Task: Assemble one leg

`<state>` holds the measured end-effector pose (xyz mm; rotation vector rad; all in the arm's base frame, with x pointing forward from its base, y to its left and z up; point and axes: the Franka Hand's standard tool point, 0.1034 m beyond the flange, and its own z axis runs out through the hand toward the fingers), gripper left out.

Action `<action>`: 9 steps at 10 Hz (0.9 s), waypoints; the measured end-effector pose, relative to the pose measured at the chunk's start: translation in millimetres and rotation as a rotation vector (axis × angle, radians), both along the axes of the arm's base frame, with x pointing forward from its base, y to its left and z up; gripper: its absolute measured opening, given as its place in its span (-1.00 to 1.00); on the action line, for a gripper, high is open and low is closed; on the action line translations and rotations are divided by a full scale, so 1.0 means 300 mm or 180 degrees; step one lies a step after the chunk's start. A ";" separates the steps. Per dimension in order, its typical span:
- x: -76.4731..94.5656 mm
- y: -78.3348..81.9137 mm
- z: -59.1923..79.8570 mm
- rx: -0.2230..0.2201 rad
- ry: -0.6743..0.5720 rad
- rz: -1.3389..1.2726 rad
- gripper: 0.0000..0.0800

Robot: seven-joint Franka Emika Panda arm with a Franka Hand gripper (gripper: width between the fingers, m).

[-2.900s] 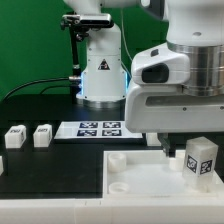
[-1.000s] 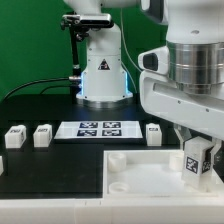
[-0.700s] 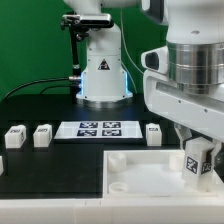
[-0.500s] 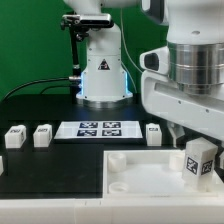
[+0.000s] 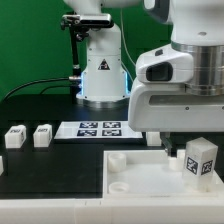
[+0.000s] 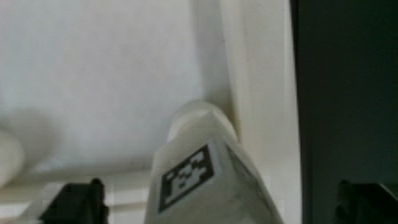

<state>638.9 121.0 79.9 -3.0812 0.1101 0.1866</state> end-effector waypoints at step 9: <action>0.029 -0.013 0.012 0.0154 0.0003 0.1483 -0.01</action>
Offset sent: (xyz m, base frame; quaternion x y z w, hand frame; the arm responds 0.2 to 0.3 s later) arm 0.0075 -0.0050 0.0018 -0.0132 -0.0140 -0.2910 0.9565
